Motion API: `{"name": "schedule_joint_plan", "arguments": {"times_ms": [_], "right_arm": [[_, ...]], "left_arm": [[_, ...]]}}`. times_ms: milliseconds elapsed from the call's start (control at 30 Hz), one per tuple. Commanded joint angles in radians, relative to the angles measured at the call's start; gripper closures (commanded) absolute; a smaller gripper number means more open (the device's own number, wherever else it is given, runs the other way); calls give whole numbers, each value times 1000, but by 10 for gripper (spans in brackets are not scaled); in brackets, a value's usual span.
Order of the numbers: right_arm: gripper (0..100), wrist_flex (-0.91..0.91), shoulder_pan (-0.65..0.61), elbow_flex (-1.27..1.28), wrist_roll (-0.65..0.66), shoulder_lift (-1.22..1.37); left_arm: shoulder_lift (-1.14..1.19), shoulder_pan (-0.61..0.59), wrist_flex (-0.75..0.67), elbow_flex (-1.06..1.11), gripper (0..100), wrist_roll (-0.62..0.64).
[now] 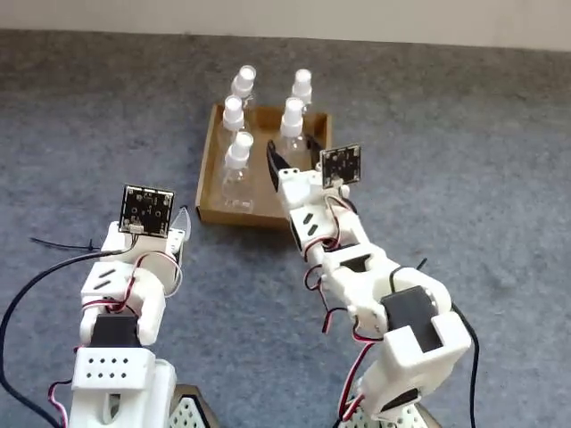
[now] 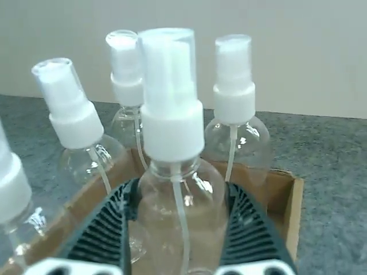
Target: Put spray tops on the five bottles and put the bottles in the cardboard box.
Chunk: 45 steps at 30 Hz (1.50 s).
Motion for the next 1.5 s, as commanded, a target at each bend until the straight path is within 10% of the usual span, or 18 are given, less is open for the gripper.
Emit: {"name": "schedule_joint_plan", "arguments": {"times_ms": [0, 1467], "right_arm": [[994, -24, 12, -38, -11, -8], [693, 45, -4, 15, -9, -19]], "left_arm": [[-4, -8, -26, -2, 836, -3], [-4, -10, -26, -2, 836, -3]]}}
